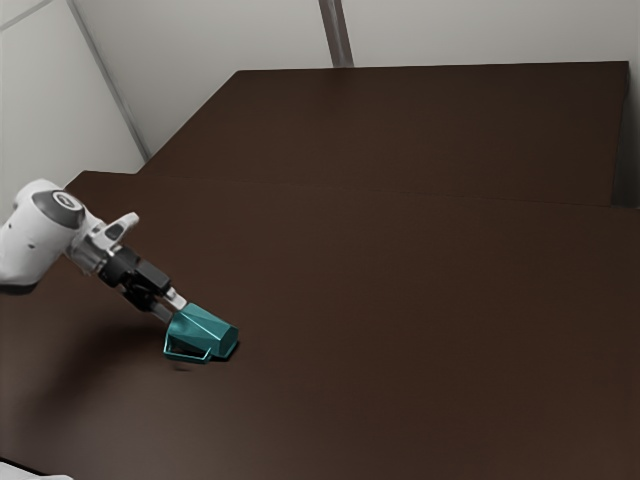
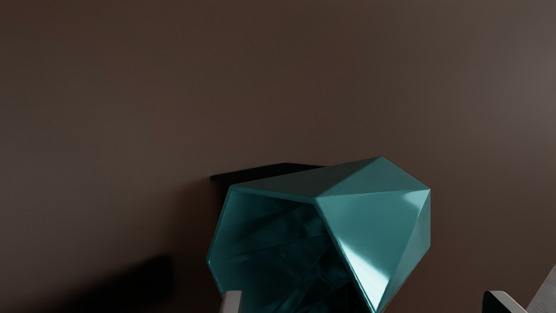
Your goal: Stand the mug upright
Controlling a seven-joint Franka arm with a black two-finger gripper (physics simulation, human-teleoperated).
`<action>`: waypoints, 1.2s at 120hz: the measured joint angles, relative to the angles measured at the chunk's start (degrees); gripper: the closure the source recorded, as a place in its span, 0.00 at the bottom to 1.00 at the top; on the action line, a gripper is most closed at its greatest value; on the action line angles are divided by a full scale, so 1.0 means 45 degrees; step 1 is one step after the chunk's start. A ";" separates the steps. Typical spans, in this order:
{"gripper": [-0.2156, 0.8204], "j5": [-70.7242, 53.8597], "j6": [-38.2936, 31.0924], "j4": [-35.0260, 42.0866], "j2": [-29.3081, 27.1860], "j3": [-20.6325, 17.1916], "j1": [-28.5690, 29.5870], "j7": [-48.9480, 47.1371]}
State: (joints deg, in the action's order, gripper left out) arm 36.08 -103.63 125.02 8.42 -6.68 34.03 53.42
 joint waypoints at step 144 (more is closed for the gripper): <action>0.92 0.0987 0.1503 0.0104 0.0242 -0.0148 0.0225 0.0990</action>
State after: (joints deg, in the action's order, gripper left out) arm 40.52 -96.86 125.49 9.50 -7.35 35.05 57.88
